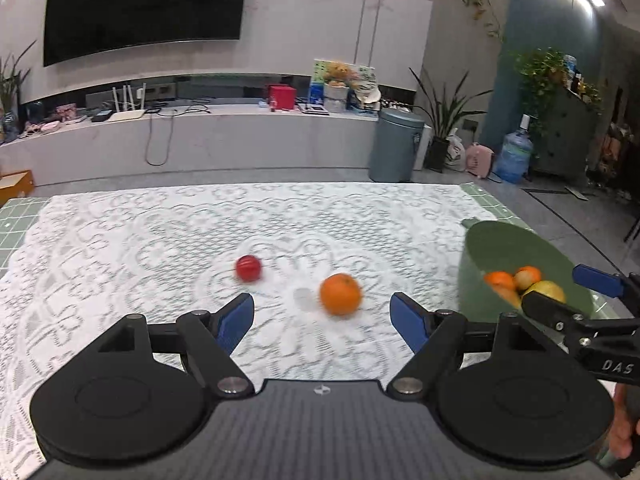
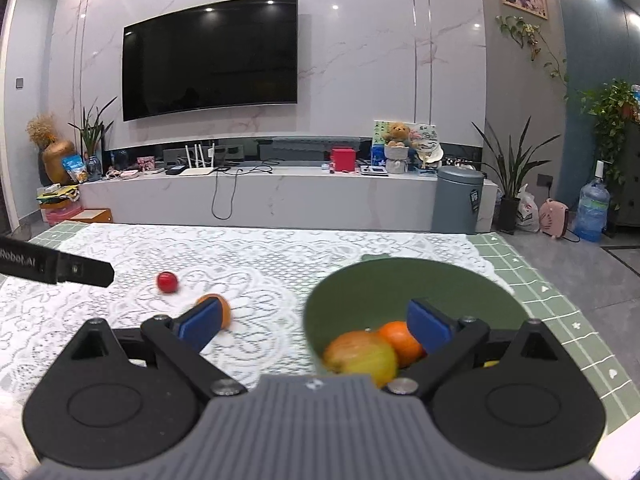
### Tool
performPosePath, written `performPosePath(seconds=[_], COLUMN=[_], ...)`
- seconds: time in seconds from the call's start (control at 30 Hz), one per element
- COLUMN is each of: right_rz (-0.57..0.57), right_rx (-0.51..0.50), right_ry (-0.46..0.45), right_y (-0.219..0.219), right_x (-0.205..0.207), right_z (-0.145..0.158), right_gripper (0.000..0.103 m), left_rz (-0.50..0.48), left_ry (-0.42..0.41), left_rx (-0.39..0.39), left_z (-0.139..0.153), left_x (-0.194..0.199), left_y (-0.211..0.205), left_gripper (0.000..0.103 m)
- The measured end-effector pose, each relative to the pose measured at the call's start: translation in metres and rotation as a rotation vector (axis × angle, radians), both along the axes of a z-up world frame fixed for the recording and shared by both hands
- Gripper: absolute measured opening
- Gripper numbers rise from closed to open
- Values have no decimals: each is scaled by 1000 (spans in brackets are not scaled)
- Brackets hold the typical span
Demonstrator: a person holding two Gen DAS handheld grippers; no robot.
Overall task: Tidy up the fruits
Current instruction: 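Move both open grippers from the colander toward the red tomato and orange on the table, then grasp the red tomato with the left gripper while the right gripper grasps the orange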
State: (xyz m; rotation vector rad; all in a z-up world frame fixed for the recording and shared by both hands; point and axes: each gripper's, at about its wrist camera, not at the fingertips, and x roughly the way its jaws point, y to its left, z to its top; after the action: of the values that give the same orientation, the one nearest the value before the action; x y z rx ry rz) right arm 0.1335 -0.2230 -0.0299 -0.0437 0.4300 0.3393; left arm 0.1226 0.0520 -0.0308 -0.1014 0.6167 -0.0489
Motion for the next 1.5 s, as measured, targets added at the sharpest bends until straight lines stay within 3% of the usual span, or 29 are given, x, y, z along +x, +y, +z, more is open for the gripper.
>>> performPosePath(seconds=[0.13,0.33,0.53,0.6,0.87,1.0,1.5], right_rz=[36,70,96,112,148,138,129], right_rx=[5,-52,-79,-87,-91,-100,-82], right_ry=[18,-37,-6,14,55,102,192], right_y=[22,54,77,85,113,124,140], right_x=[-7,-8,9,14,45,65,112], right_z=[-5,-4,-10,-15,-28,-39,-74], right_gripper=[95,95,79,69,68,58,54], left_rz=[26,33,25,18,7,14,-15], left_ry=[-14,-49,-42,-40,7,19,61], left_rx=[3,39,19,22,30,27,63], left_z=[-6,-12,-21,-23,-39,-48,-79], left_x=[-6,-9,0,6,36,52,116], left_y=[15,27,37,39,48,53,60], left_gripper=[90,82,78,77,63,61,53])
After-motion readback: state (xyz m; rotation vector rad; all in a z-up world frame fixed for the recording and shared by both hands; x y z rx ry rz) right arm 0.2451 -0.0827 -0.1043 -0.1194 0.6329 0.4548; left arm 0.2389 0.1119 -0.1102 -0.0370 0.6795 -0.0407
